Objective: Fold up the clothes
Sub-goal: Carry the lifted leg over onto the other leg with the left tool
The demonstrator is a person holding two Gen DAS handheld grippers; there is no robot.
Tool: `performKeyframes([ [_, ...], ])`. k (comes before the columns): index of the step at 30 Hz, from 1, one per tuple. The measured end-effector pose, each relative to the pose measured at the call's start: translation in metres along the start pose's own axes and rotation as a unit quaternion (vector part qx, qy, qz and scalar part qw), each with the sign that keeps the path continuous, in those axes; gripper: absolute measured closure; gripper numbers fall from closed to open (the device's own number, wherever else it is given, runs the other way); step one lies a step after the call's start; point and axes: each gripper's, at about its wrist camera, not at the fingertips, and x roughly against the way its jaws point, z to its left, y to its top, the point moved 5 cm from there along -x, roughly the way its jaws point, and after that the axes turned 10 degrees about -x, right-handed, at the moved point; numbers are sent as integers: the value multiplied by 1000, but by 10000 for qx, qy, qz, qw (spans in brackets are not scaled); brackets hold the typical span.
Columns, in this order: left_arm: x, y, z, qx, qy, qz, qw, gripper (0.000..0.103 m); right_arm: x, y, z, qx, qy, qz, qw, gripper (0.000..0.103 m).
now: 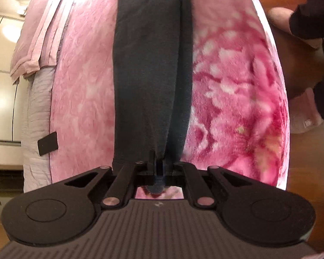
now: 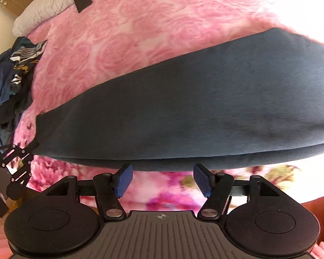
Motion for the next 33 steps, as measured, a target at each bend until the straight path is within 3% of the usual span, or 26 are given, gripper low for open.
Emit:
performKeyframes([
  [4, 8, -5, 11, 209, 134, 51, 9997, 100, 6, -1, -20, -308, -120, -25, 9995, 37],
  [12, -7, -12, -9, -281, -111, -102, 9995, 99, 5, -6, -22, -501, -117, -47, 9987, 37],
  [17, 5, -27, -4, -268, -136, -145, 9994, 91, 5, -9, -19, -530, -97, -76, 9985, 37],
  [20, 11, -40, 3, -5, -330, 133, 9994, 91, 4, -10, -19, -675, -68, -139, 9976, 37],
  [24, 18, -52, 27, 753, -423, 290, 9958, 91, 6, -11, -18, -844, -3, -273, 9961, 37],
  [28, 23, -29, 56, 1239, -380, -23, 9916, 91, 10, -12, -26, -1077, -59, -533, 9927, 37],
  [33, 27, 44, 71, 1217, -378, -870, 9880, 88, 23, -7, -69, -1757, -92, -1036, 9789, 38],
])
